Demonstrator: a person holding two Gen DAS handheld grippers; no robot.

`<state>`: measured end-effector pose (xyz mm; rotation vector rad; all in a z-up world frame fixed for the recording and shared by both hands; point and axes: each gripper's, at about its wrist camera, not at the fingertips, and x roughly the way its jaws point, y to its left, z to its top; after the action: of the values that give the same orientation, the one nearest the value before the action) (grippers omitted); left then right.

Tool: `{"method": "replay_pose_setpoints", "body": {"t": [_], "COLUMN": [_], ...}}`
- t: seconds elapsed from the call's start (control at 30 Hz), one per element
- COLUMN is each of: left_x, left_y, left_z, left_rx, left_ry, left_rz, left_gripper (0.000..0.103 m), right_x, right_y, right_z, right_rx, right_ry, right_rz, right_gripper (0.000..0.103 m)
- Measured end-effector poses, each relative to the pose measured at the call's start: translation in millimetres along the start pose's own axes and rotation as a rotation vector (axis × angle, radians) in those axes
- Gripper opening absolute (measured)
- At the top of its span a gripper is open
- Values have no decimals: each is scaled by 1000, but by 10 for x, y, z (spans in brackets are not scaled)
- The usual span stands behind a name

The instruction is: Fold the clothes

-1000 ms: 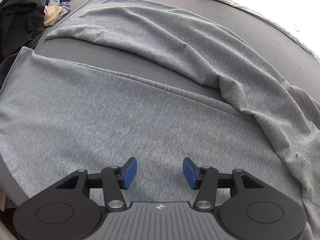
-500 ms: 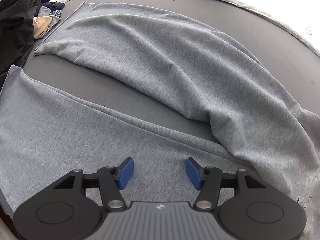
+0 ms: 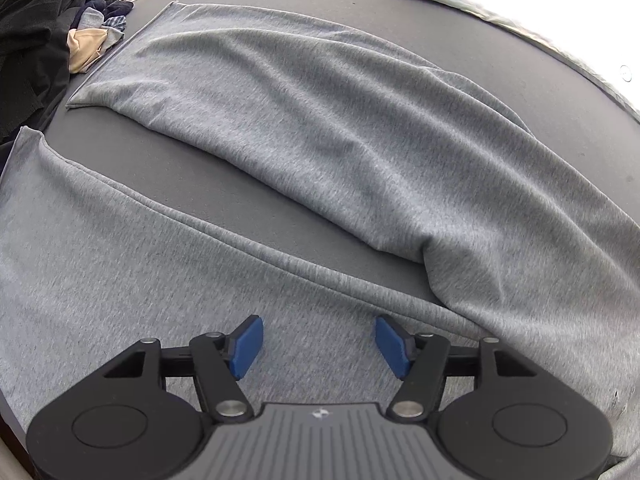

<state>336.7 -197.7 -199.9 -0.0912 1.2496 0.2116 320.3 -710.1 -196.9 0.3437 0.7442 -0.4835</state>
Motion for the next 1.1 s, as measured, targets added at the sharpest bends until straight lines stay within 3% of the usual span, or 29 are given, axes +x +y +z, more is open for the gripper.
{"method": "replay_pose_setpoints", "body": {"t": [0.13,0.27,0.43,0.57,0.8,0.9,1.03,1.1], "left_x": [13,14,-22,-89,-252,-289,-267,-256], "left_y": [53,26,8,6,209,281,304,297], "left_z": [-53,-99,-222,-395,-761,-869,-975,-1008], "left_rx": [-25,-12,1,22,50,50,70,86], "left_ry": [1,-9,-6,-4,8,18,27,26], "left_rz": [-15,-10,-35,-63,-101,-113,-104,-99], "left_gripper": [66,67,67,67,67,68,69,73], "right_x": [-213,-603,-1132,-1448,-1738,-1690,-1479,-1410], "right_y": [-27,-184,-447,-644,-848,-930,-1000,-1008], "right_z": [-137,-378,-1012,-1446,-1762,-1839,-1872,-1872], "right_rx": [23,86,240,415,659,795,921,950], "right_ry": [-16,-1,102,173,187,198,215,216], "right_rz": [4,-31,-98,-93,7,100,152,161], "right_gripper": [41,41,41,42,44,47,50,42]}}
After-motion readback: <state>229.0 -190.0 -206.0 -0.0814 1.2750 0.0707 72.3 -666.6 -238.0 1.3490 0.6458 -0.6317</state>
